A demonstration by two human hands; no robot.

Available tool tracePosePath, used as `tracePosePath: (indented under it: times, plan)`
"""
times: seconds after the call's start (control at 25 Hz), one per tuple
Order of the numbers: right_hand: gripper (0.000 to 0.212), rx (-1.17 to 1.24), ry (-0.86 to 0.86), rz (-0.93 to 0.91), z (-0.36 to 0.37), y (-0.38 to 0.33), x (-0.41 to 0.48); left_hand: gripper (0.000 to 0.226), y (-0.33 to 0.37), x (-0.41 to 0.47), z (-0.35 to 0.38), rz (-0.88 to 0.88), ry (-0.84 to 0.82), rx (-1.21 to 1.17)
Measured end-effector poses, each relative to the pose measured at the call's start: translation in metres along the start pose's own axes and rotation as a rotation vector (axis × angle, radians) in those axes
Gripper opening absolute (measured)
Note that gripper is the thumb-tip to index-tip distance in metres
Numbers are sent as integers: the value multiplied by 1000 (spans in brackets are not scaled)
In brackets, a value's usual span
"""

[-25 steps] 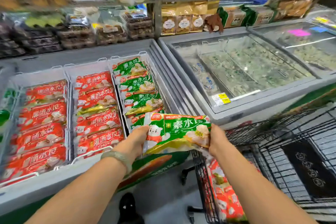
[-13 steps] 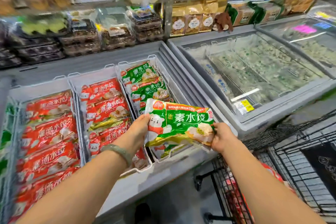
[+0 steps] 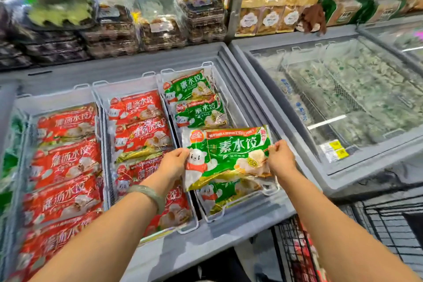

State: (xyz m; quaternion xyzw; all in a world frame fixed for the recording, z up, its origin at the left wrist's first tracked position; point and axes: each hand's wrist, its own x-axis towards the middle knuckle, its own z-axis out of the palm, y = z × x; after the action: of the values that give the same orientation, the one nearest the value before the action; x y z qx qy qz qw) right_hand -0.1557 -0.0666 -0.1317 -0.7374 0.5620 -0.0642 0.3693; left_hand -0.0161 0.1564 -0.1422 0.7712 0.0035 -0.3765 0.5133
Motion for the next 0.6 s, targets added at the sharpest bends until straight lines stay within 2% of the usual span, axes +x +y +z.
tracePosePath:
  times: [0.16, 0.28, 0.4, 0.6]
  plan:
    - [10, -71, -142, -170, 12, -24, 47, 30, -2, 41, 3, -144, 94, -23]
    - [22, -112, -249, -265, 25, -35, 88, 32, -7, 65, 11, -246, 172, -12]
    - [11, -290, -322, -192, 51, -10, 113, 30, -31, 76, 28, -381, 177, 0]
    - [23, -508, -457, 23, 79, 59, 115, 20, -82, 73, 63, -531, 66, 169]
